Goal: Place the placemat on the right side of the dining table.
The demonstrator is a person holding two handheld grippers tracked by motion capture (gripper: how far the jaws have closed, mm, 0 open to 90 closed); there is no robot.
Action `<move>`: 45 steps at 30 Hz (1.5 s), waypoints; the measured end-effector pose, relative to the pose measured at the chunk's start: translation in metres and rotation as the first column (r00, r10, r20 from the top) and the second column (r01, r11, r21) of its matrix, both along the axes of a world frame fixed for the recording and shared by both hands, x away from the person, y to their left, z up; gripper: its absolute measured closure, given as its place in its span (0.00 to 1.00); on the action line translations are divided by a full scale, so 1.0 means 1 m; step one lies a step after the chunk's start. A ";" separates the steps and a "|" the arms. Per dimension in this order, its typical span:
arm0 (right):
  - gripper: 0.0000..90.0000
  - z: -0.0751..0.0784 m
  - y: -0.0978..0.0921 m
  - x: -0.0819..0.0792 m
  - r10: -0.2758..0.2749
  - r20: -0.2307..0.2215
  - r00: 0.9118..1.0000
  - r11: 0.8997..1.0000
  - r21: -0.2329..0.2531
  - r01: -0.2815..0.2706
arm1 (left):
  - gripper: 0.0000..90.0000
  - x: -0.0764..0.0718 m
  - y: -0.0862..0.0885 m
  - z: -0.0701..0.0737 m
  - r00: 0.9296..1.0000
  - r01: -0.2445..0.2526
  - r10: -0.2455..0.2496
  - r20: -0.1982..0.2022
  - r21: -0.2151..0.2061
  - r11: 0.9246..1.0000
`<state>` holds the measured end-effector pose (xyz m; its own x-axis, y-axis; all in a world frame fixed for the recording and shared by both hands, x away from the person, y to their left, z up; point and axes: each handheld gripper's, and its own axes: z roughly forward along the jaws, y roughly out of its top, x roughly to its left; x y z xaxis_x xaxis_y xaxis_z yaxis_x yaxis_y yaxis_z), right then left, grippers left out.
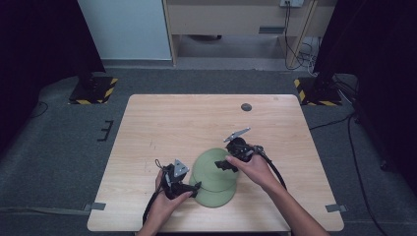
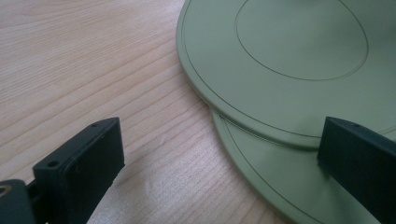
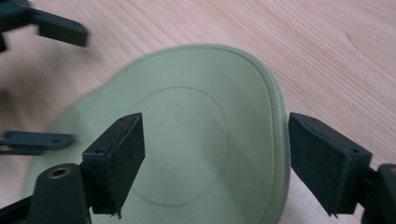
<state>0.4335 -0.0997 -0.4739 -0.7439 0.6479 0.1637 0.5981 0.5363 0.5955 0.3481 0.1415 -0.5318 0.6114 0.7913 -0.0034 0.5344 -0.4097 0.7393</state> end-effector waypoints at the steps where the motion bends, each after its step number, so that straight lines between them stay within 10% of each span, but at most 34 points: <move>1: 0.25 0.003 0.001 -0.002 0.013 0.001 1.000 1.000 0.006 -0.013 | 0.00 0.000 0.000 0.000 1.000 0.000 0.000 -0.001 0.000 1.000; 8: 0.30 0.009 0.006 -0.009 0.078 0.010 0.997 0.997 -0.012 -0.078 | 0.00 0.000 0.000 0.000 1.000 0.001 -0.001 -0.004 -0.001 1.000; 21: 0.72 0.007 -0.007 0.001 0.057 0.021 0.998 0.998 -0.025 -0.056 | 0.00 0.000 0.000 0.000 1.000 0.002 -0.002 -0.004 -0.002 1.000; 45: 0.92 0.010 -0.012 0.011 0.005 0.061 0.998 1.000 -0.020 -0.003 | 0.03 0.003 0.006 0.001 0.999 -0.045 0.045 0.012 0.003 0.999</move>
